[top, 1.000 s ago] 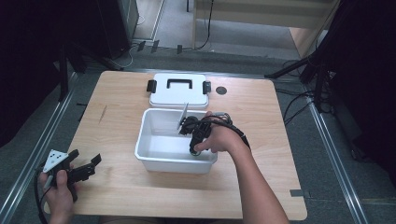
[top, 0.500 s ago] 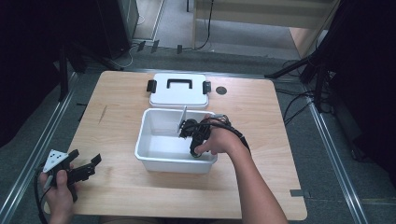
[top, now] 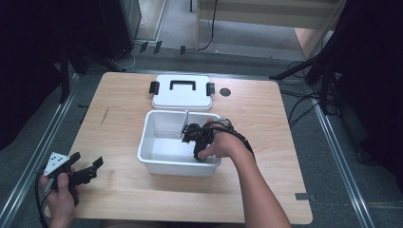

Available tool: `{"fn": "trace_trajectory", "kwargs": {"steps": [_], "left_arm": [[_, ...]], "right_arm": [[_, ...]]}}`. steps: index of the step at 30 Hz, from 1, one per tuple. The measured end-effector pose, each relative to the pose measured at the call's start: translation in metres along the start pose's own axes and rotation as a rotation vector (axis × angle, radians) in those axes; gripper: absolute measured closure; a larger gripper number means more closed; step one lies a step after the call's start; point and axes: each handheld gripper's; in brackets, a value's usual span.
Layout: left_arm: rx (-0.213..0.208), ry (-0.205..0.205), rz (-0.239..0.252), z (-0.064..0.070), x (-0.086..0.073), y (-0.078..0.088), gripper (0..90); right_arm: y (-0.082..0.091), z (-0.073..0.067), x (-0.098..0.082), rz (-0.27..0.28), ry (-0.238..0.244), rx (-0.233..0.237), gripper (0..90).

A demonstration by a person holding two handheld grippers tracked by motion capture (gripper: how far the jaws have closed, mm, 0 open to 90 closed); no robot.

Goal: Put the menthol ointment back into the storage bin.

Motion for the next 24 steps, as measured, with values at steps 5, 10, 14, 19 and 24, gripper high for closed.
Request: {"fn": "trace_trajectory", "kwargs": {"steps": [5, 10, 14, 19, 24], "left_arm": [[-0.001, 0.001, 0.001, 0.000, 0.000, 0.000, 8.2], [-0.002, 0.002, 0.002, -0.001, 0.000, 0.000, 8.2], [-0.003, 0.002, 0.002, 0.000, 0.000, 0.000, 8.2], [-0.004, 0.001, 0.002, 0.000, 0.000, 0.000, 8.2], [-0.002, 0.000, 0.000, 0.000, 0.000, 0.000, 8.2]], "right_arm": [[-0.001, -0.001, 0.000, -0.013, 0.005, -0.009, 51.1], [-0.001, -0.001, -0.001, -0.023, 0.006, -0.012, 49.6], [-0.001, -0.001, -0.002, -0.017, 0.010, -0.010, 49.0], [0.007, 0.000, -0.006, 0.015, -0.019, 0.004, 44.1], [0.019, 0.001, -0.011, 0.048, -0.037, -0.007, 39.2]]}}
Point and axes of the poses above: each handheld gripper's, and its own axes: y roughly backward along the jaws, x roughly out of its top, z roughly to its right, and after that the axes turned 14 degrees about -z, right-handed
